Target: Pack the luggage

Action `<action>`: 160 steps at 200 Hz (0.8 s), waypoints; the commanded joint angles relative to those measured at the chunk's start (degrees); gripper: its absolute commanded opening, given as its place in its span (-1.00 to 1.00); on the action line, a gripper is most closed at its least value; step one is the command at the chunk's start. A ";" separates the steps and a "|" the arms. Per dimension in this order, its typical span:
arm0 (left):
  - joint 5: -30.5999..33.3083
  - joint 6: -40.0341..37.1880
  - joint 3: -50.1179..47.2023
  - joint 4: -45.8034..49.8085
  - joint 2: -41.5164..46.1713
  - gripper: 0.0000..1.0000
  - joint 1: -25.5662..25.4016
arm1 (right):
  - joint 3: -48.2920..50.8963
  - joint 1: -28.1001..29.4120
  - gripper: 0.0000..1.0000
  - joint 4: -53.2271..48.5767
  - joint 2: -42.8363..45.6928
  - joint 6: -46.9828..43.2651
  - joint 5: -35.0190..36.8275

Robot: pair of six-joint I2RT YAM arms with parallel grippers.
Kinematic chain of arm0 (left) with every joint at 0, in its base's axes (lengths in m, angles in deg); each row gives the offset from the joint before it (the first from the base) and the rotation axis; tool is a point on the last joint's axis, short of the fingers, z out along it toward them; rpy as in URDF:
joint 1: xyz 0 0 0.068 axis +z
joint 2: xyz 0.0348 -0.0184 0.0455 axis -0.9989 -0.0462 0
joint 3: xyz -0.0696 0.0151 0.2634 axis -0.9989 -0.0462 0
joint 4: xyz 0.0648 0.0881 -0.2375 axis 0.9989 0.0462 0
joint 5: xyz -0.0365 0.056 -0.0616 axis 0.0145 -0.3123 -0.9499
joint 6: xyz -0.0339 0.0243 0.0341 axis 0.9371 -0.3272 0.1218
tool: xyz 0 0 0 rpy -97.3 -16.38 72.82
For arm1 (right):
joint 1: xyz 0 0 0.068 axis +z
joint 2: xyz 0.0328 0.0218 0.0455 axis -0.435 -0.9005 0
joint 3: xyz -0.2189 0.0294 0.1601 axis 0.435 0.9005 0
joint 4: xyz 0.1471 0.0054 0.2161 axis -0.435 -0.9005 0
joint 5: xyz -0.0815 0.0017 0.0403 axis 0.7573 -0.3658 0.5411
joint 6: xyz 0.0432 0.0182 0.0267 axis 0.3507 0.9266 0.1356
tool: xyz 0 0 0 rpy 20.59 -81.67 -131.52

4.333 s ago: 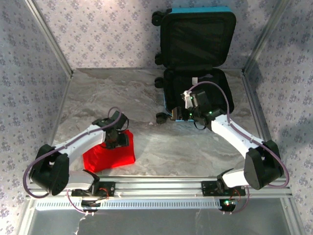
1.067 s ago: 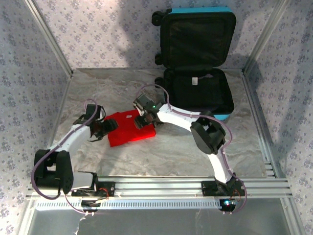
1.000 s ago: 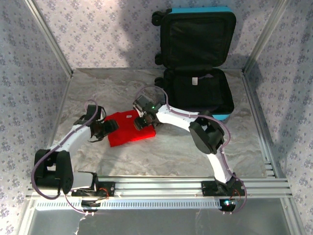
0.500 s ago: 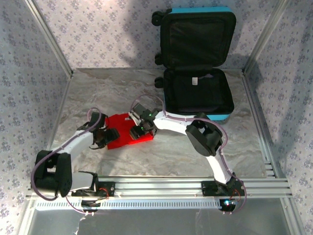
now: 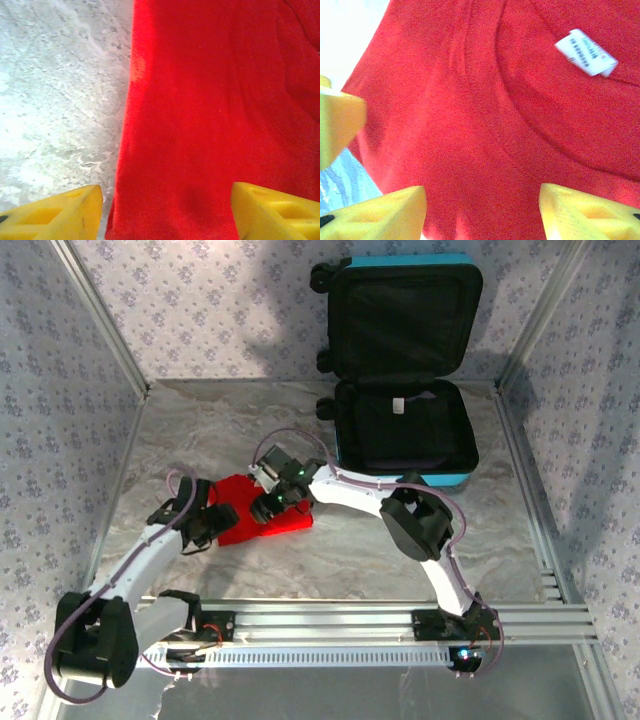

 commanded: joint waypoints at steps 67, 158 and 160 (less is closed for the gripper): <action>3.32 -2.66 3.97 5.70 1.80 0.44 0.01 | 3.49 -3.91 0.28 0.28 5.90 3.00 6.59; -2.16 -5.91 7.13 -2.44 -10.21 0.44 1.41 | 6.53 -4.58 0.36 -1.96 6.33 8.64 14.14; -2.31 -5.93 7.22 -2.57 -10.45 0.44 1.46 | 6.50 -4.58 0.37 -2.08 6.27 8.76 14.33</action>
